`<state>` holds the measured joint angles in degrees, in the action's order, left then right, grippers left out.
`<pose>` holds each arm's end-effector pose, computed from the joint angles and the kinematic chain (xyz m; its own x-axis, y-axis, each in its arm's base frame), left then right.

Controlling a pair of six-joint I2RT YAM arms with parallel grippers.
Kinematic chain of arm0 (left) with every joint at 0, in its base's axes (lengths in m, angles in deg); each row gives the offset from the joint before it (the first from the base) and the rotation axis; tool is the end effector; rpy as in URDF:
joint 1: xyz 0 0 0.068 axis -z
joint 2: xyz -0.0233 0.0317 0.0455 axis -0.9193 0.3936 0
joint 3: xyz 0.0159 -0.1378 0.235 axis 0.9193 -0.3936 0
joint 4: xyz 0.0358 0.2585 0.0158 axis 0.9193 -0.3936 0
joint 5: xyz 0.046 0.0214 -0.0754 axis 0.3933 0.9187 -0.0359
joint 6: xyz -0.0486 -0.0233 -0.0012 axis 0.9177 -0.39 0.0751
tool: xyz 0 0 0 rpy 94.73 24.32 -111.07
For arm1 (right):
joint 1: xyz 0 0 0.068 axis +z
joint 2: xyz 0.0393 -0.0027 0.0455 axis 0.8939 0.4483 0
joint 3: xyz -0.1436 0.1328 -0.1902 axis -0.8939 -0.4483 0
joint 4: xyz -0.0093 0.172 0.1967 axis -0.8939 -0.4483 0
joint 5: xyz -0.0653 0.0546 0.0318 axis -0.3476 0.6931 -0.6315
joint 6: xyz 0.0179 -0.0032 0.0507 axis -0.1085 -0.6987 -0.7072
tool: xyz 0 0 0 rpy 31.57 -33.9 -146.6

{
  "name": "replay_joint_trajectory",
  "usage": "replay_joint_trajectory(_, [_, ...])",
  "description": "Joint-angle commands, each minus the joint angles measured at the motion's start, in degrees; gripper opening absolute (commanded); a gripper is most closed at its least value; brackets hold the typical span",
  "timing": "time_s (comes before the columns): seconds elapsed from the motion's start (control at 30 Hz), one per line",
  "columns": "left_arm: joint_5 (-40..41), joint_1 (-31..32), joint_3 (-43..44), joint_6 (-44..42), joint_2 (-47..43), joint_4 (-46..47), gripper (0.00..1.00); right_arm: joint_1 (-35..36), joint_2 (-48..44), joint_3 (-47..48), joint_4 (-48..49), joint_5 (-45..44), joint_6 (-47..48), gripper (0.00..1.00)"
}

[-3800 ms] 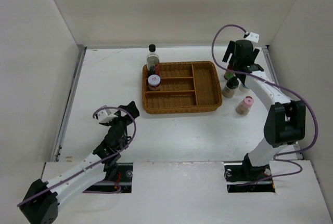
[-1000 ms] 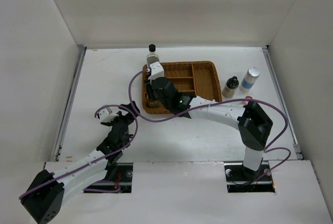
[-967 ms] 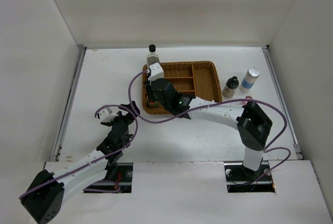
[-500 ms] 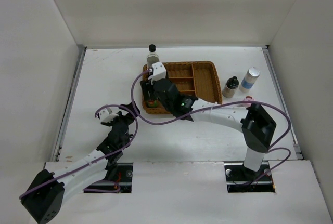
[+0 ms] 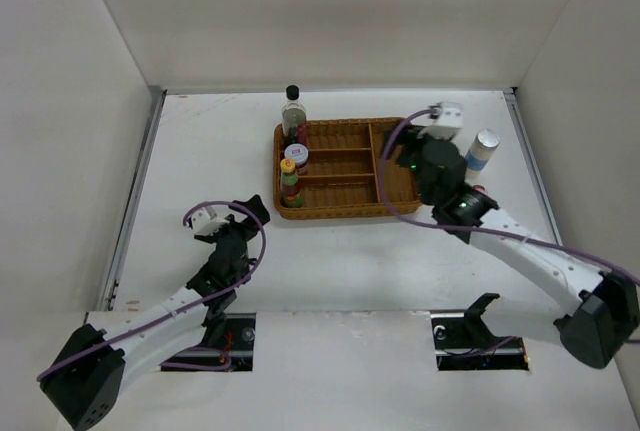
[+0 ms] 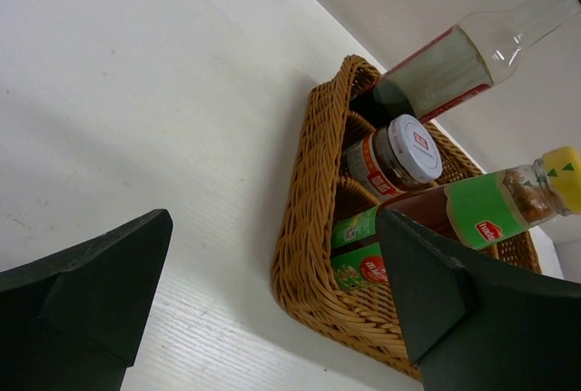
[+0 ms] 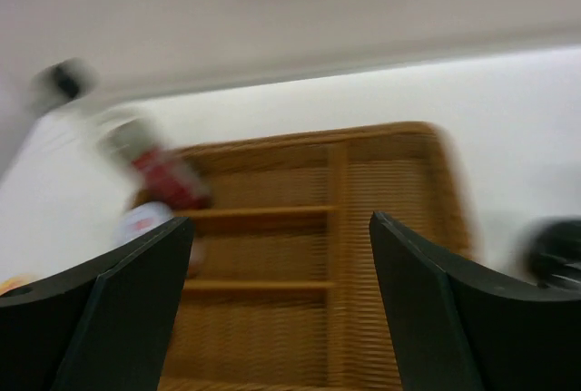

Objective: Organize the condiment bottles

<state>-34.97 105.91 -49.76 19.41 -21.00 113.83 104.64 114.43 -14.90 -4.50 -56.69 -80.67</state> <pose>0.1318 -0.0715 0.1707 0.0757 -0.6470 -0.7587 -0.2050 0.7345 -0.6468 0.2219 0.1693 0.3479 -0.1014 0.2207 -0.9701 -0.1315 0.9636 0.2329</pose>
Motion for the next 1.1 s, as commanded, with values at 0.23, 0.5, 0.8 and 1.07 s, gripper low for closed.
replay_joint_trajectory(0.23, [-0.8,0.2,-1.5,0.7,2.3,2.4,1.0,-25.5,2.0,-5.0,-13.5,-1.3,-4.9,0.94])
replay_joint_trajectory(0.5, [-0.8,0.2,-1.4,0.8,3.0,2.6,1.0,-28.8,11.3,-2.1,-11.3,4.4,-5.0,0.98])
replay_joint_trajectory(0.8, [-1.1,0.5,-1.3,0.8,3.8,3.5,1.0,-31.5,18.1,0.3,-7.0,7.6,-5.3,0.94])
replay_joint_trajectory(1.07, [-1.2,0.4,-1.4,0.8,3.6,3.6,1.0,-32.1,21.6,2.2,-1.7,7.8,-4.6,0.63])
